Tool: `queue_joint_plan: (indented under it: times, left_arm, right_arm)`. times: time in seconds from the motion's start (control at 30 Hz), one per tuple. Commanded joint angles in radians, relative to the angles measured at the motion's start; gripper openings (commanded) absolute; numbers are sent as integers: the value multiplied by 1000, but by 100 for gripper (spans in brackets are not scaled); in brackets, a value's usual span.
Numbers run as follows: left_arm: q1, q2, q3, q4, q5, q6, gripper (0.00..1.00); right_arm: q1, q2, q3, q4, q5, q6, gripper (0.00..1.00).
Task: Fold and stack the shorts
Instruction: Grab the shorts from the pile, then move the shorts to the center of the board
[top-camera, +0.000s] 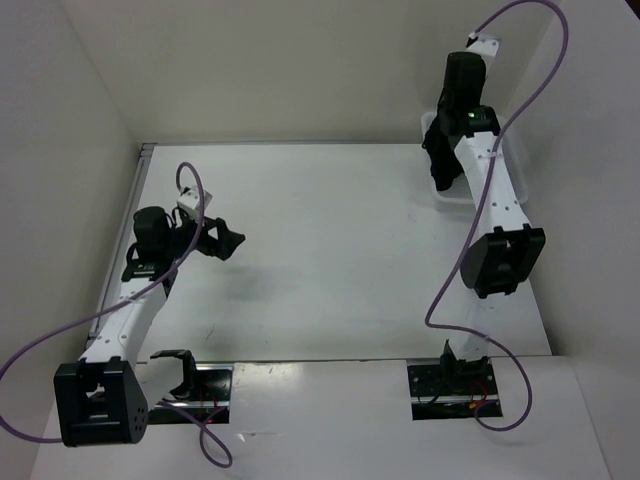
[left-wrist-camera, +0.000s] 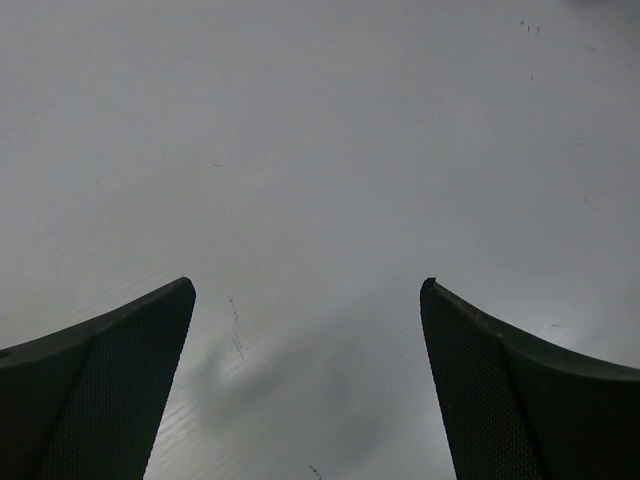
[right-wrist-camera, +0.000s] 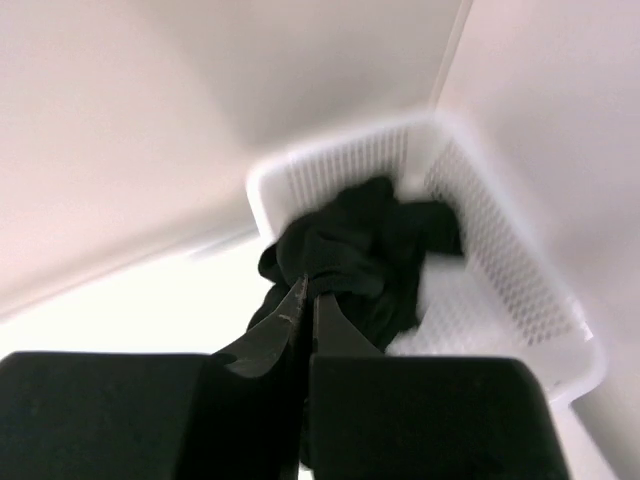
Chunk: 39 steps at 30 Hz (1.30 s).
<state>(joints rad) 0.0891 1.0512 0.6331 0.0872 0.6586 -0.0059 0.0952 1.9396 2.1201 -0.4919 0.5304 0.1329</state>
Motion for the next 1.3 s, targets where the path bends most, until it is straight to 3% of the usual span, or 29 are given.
queue_joint_plan:
  times: [0.0,0.23,0.37,0.47,0.67,0.97,1.03,1.07,1.1,1.17,1.27]
  left_arm:
    - [-3,-63,-30,92,12,6,100]
    - [-3,-166,-61,135,-45,6,100]
    - [-3,-223,-61,135,-91,6,100]
    - [10,-247,-61,135,-109,6,100]
    - [89,-292,-61,158,-134,6,100]
    - [152,-257,-32,167,-145,6,100]
    - [152,-226,-21,167,-145,6,100]
    - [152,-215,-7,167,-136,6,100]
    - [152,-191,-7,167,-136,6,100]
    - [152,-160,4,177,-123,6,100]
    - [152,-151,13,177,-99,6,100]
  right_arm:
    - [32,-131,32,145,59,-65,0]
    - [173,-271,138,268,-32,-283,0]
    - [221,-260,350,236,-193,-308,0]
    - [221,-208,509,173,-386,-225,0]
    - [221,-143,565,128,-648,17,0]
    - [221,-61,419,89,-687,235,0]
    - [221,-30,338,63,-653,261,14]
    - [221,-21,306,49,-644,261,48]
    - [221,-8,246,35,-621,243,69]
    - [221,30,192,24,-569,212,99]
    - [221,39,95,24,-547,102,99]
